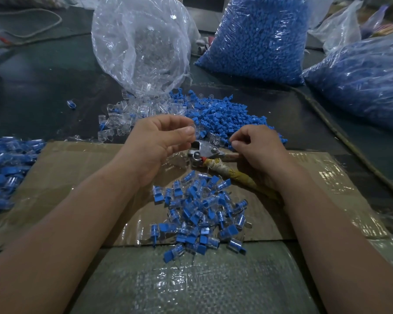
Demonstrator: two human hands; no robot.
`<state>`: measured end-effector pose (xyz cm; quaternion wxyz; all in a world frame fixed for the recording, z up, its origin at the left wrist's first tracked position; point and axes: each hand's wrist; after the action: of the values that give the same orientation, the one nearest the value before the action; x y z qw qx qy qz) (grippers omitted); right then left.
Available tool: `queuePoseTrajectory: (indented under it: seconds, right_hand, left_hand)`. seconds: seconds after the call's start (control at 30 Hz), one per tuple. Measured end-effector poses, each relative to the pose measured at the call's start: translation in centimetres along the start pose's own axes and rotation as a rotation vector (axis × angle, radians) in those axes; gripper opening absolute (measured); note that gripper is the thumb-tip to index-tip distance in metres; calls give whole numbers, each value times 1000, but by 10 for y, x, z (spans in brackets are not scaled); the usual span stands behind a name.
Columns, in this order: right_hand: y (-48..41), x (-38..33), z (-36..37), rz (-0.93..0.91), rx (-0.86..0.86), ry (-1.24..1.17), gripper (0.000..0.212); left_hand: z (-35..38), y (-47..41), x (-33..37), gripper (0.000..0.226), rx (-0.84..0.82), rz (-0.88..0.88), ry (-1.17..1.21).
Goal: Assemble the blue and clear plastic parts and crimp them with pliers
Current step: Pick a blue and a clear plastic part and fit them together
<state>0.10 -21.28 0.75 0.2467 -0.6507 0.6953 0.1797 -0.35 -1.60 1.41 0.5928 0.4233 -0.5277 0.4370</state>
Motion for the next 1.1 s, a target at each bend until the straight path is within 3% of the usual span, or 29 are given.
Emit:
queuePoseTrajectory:
  seconds: [0.1, 0.2, 0.3, 0.47, 0.73, 0.93, 1.1]
  right_hand:
    - [4, -3, 1, -60, 97, -56, 10]
    - [10, -11, -3, -113, 243, -321, 15]
    - [21, -22, -6, -162, 269, -568, 28]
    - [36, -36, 0, -270, 200, -493, 32]
    - [43, -44, 5, -324, 124, -547, 35]
    - [46, -45, 4, -378, 136, -562, 35]
    - [47, -44, 2, -376, 129, -639, 27]
  left_hand:
    - [0, 1, 1, 29, -7, -4, -32]
    - [1, 2, 2, 31, -28, -15, -30]
    - [3, 3, 3, 31, -42, -16, -11]
    - [4, 3, 4, 29, -46, -18, 72]
    - [2, 2, -2, 23, -86, 41, -43]
    - [1, 3, -4, 32, -88, 67, -67]
    - [2, 3, -1, 17, -134, 74, -39]
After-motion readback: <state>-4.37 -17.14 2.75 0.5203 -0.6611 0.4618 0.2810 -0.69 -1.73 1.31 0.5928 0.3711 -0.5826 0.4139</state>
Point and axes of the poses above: each hand's wrist, its own y-axis away from the middle knuckle, its own z-axis out of the palm, x = y × z, and after that the axes turned 6 degrees about -y, right-handed
